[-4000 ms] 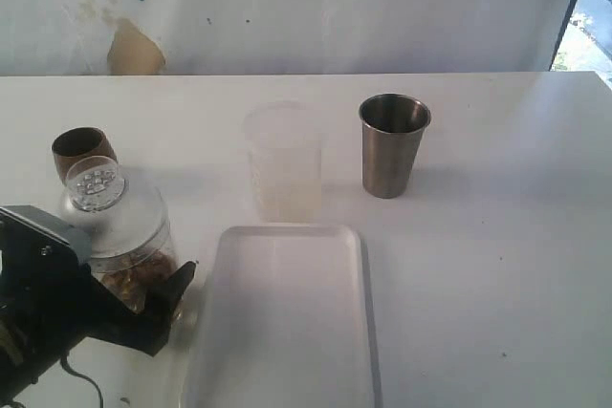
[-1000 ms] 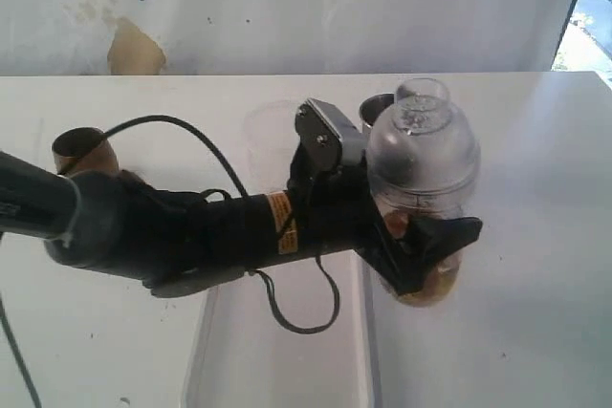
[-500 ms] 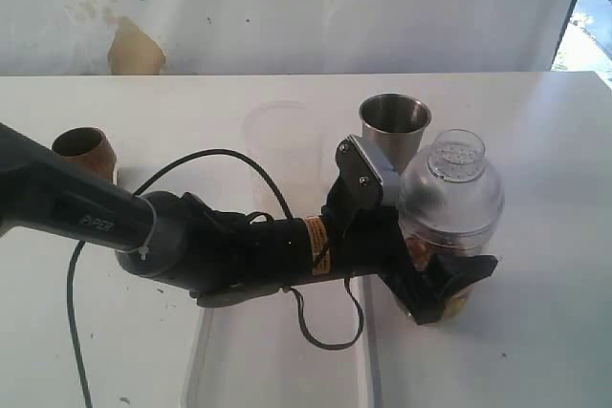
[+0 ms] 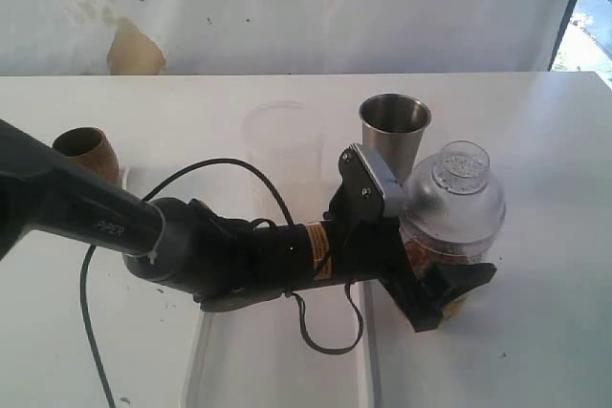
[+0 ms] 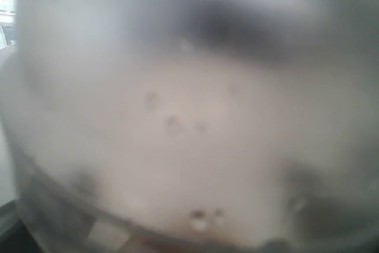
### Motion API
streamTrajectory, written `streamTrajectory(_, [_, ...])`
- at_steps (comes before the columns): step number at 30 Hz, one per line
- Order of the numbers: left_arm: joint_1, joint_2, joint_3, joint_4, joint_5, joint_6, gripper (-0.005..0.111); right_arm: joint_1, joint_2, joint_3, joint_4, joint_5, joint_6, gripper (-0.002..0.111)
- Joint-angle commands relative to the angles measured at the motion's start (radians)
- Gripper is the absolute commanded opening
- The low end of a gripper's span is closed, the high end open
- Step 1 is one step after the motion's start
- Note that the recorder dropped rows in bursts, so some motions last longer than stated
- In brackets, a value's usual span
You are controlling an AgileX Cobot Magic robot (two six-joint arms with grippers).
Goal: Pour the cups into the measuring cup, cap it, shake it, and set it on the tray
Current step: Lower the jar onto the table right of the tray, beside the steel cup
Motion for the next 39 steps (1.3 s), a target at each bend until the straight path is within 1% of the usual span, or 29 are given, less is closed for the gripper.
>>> streamTrajectory(1, [-0.005,0.004,-0.006,0.010,-0.013,0.017,0.000,-0.005,-0.006,0.005,-0.003,-0.003,0.004,0.000])
streamTrajectory(3, [-0.005,0.004,-0.006,0.012,-0.013,0.017,0.007,-0.005,-0.006,0.005,-0.003,-0.003,0.004,0.000])
streamTrajectory(5, [-0.005,0.004,-0.006,0.012,-0.013,0.017,0.020,-0.005,-0.006,0.005,-0.003,-0.003,0.004,0.000])
streamTrajectory(6, [-0.005,0.004,-0.006,0.012,-0.013,0.017,0.031,-0.005,-0.006,0.005,-0.003,-0.003,0.004,0.000])
streamTrajectory(7, [-0.005,0.004,-0.006,0.012,-0.013,0.017,0.040,-0.005,-0.006,0.005,-0.003,-0.003,0.004,0.000])
streamTrajectory(9, [-0.005,0.004,-0.006,0.012,-0.013,0.017,0.065,-0.005,-0.006,0.005,-0.003,-0.003,0.004,0.000])
streamTrajectory(11, [-0.005,0.004,-0.006,0.012,-0.013,0.015,0.084,-0.005,-0.006,0.005,-0.003,-0.003,0.004,0.000])
streamTrajectory(12, [-0.005,0.004,-0.006,0.012,-0.013,0.015,0.091,-0.005,-0.006,0.005,-0.003,-0.003,0.004,0.000])
streamTrajectory(15, [-0.005,0.004,-0.006,0.012,-0.013,0.015,0.103,-0.005,-0.006,0.005,-0.003,-0.003,0.037,0.000])
streamTrajectory(17, [-0.005,0.004,-0.006,0.012,-0.013,0.015,0.106,-0.005,-0.006,0.005,-0.003,-0.003,0.037,0.000])
streamTrajectory(24, [-0.005,0.004,-0.004,0.017,0.013,0.015,0.105,-0.005,-0.006,0.005,-0.003,-0.003,0.037,0.000])
streamTrajectory(33, [-0.005,0.002,-0.004,0.087,0.013,0.016,0.105,-0.005,-0.006,0.005,-0.003,-0.003,0.037,0.000])
streamTrajectory(39, [-0.005,0.002,-0.004,0.053,0.013,0.014,0.105,-0.005,-0.006,0.005,-0.003,-0.003,0.037,0.000])
